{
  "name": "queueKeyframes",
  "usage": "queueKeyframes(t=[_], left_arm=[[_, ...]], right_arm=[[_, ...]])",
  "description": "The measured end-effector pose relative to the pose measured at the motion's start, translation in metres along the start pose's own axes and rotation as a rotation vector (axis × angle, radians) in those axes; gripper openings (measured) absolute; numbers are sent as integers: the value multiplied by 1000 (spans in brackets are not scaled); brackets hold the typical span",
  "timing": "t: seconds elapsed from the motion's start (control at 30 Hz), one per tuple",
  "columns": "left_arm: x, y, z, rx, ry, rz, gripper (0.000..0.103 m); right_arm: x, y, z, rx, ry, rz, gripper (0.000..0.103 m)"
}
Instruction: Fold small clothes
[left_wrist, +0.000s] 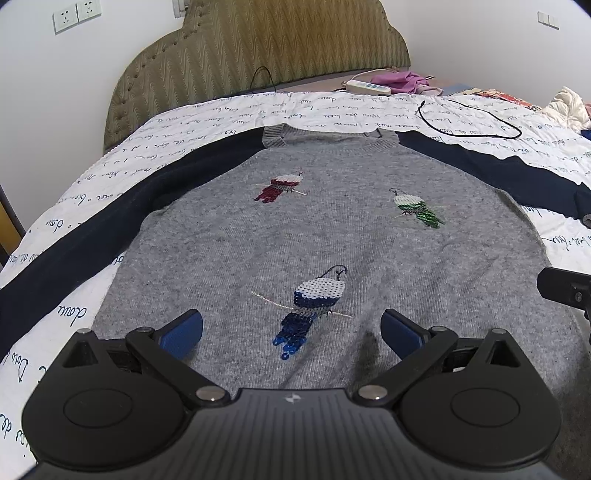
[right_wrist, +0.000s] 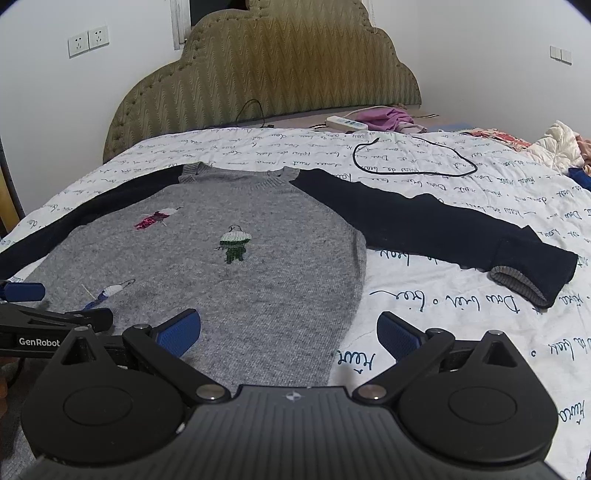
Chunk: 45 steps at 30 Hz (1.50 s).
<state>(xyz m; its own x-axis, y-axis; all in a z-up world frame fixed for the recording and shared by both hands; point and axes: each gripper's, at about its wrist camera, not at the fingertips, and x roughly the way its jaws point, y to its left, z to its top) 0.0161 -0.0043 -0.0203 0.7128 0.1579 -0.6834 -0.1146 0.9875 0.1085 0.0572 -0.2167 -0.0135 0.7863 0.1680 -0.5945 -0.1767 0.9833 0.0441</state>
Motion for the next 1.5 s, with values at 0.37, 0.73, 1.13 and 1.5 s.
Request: queueKeyframes(t=[0.37,0.73,1.13,1.5], left_arm=[[6,-6,2,11,6,2,103],[15,-15,9,23,1,8,103],[26,-25,11,27,-7,-7,103],[34,-23,5,17,-82,-6,103]], right_arm=[[1,-5,0,5,0,9,103],[1,-8,4,-9,-22,-18,103],[0,-20,6,-1,-49,-3,102],[-3,-83,9,88,-125,-191,102]])
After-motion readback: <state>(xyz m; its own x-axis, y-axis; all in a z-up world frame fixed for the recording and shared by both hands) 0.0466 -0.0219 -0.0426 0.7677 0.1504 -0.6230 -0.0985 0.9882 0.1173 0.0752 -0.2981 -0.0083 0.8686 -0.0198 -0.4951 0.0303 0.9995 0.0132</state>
